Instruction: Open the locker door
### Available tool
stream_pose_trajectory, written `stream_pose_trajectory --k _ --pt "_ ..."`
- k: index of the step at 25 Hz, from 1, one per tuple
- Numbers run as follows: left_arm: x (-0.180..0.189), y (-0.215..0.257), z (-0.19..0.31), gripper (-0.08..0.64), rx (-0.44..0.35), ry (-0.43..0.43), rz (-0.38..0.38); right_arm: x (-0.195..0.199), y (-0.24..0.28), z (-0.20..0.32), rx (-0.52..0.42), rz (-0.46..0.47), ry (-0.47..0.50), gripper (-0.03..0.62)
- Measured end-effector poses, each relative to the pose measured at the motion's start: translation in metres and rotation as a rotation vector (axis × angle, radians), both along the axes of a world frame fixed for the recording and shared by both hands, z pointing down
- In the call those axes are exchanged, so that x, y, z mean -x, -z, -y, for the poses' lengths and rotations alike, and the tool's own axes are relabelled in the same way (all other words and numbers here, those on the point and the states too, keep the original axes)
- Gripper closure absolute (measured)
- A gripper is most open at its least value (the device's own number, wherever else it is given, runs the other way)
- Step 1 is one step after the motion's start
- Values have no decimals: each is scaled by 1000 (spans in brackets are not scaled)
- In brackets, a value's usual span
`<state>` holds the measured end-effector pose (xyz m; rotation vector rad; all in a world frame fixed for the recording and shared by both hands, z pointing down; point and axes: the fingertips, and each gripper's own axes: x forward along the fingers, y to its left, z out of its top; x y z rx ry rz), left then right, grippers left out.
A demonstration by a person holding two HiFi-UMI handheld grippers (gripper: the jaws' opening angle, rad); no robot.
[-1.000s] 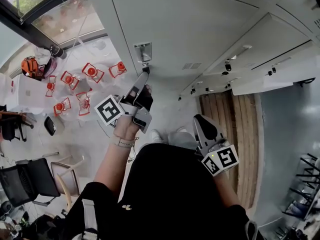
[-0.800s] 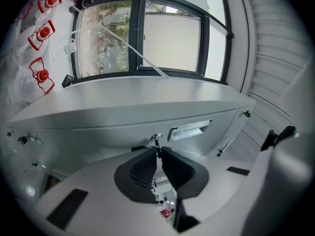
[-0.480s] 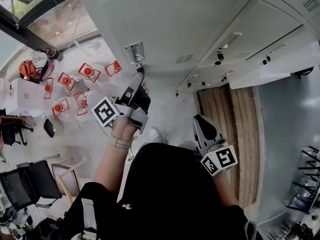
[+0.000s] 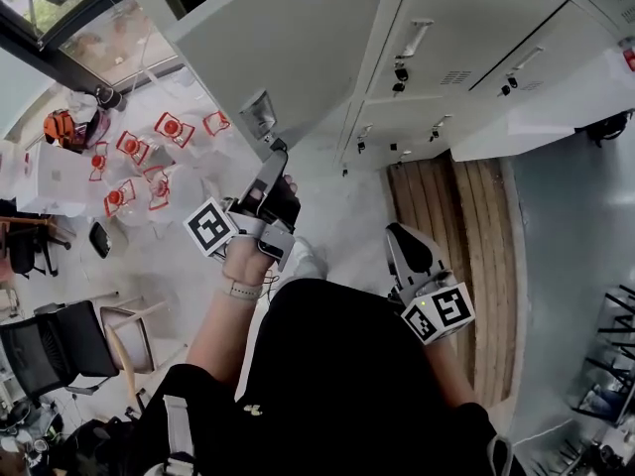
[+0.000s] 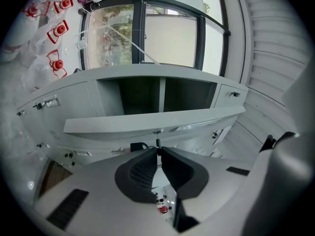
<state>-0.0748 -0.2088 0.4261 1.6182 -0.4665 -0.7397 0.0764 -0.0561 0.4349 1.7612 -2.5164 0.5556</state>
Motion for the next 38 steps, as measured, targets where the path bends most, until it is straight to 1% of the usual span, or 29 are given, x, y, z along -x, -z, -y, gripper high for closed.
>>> stream_pose_trajectory --k 4,9,12,14,16,20,24,27,32,38 --pt "-30 0 -33 520 25 -32 -14 -22 3 -34 1 36 -39 548" --pt "-76 -3 -63 522 49 -102 -27 -54 6 -73 -11 34 -123 548" --pt "-107 -4 -74 522 63 -168 -31 -72 4 -94 -12 25 -188 548" --pt "-126 -3 -77 522 84 -208 -57 -83 6 -105 -13 18 -244 548" --pt "-142 -2 -80 522 96 -234 -78 -94 7 -114 -12 16 -296 548" --pt "-173 -4 -86 522 100 -268 -82 -115 8 -130 -13 16 -382 548" --pt "-211 -8 -93 528 139 -358 -86 -135 10 -146 -18 26 -475 548" --pt "-239 -7 -103 528 141 -432 -83 -147 10 -156 -22 30 -534 548" --pt "-277 -6 -129 528 151 -543 -78 -160 11 -167 -25 25 -588 548" --pt "-301 -5 -151 528 163 -606 -76 -171 9 -174 -26 33 -612 548"
